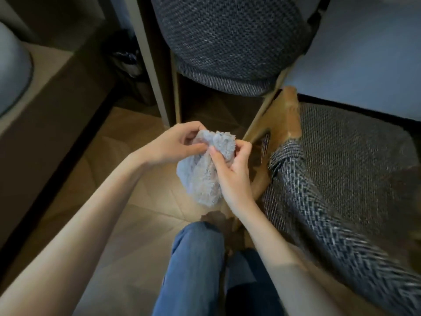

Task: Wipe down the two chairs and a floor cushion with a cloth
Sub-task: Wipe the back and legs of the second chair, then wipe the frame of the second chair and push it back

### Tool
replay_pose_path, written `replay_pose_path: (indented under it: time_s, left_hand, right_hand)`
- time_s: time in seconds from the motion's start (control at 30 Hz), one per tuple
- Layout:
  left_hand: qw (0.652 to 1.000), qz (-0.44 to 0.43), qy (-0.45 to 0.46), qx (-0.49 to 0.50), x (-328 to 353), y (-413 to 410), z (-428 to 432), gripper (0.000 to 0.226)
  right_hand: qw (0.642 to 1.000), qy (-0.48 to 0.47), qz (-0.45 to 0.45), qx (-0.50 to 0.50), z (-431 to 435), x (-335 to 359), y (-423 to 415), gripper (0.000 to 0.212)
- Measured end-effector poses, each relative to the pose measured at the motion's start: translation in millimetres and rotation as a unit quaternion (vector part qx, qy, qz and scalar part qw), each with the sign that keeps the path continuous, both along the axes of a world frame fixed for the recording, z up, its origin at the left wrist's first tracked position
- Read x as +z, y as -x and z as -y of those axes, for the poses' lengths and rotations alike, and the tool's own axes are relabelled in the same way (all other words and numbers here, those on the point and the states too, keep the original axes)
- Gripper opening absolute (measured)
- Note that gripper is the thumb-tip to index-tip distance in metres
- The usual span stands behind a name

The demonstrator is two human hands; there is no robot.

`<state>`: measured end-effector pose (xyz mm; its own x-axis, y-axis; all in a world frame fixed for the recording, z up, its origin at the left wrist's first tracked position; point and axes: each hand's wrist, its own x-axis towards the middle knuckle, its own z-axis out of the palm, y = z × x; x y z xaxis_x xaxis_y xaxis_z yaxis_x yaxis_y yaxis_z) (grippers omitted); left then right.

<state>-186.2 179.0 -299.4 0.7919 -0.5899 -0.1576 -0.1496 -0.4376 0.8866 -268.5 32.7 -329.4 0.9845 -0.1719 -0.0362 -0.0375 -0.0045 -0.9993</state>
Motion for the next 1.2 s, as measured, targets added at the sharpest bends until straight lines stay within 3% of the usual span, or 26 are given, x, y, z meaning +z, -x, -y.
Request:
replay_pose_path:
  time_s: [0.2, 0.33, 0.5, 0.63, 0.7, 0.83, 0.97, 1.03, 1.2]
  left_hand:
    - [0.998, 0.000, -0.026, 0.058, 109.9, 6.7, -16.3, 0.018]
    - [0.997, 0.028, -0.064, 0.042, 183.1, 2.2, -28.6, 0.017]
    - [0.991, 0.069, -0.089, 0.074, 252.7, -16.5, -36.7, 0.013]
    - [0.991, 0.080, -0.106, 0.001, 281.8, -39.8, -28.3, 0.008]
    - [0.991, 0.094, -0.088, -0.034, 289.0, -53.7, -17.9, 0.008]
    - [0.982, 0.126, -0.068, -0.120, 296.7, -83.4, 8.8, 0.005]
    - [0.940, 0.226, -0.107, -0.232, 294.3, -122.0, 35.3, 0.004]
    - [0.922, 0.249, -0.114, -0.274, 291.0, -141.4, 46.0, 0.004]
    - [0.892, 0.238, -0.165, -0.347, 280.2, -185.5, 59.0, 0.013]
  right_hand:
    - [0.997, -0.026, -0.068, -0.008, -7.6, 105.2, -8.2, 0.026]
    - [0.994, -0.014, -0.107, 0.022, -10.8, 177.0, -19.9, 0.024]
    - [0.992, 0.032, -0.117, 0.024, -4.3, 250.4, -38.4, 0.035]
    - [0.990, 0.116, -0.084, 0.004, 15.7, 286.9, -51.5, 0.052]
    - [0.983, 0.162, -0.084, 0.030, 28.0, 294.8, -59.2, 0.051]
    - [0.940, 0.331, -0.086, 0.010, 53.1, 293.0, -73.8, 0.037]
    - [0.878, 0.473, -0.070, -0.011, 75.3, 284.7, -91.4, 0.037]
    - [0.861, 0.500, -0.088, -0.022, 83.5, 278.6, -103.8, 0.038]
    - [0.865, 0.488, -0.109, -0.037, 93.0, 269.1, -133.8, 0.038]
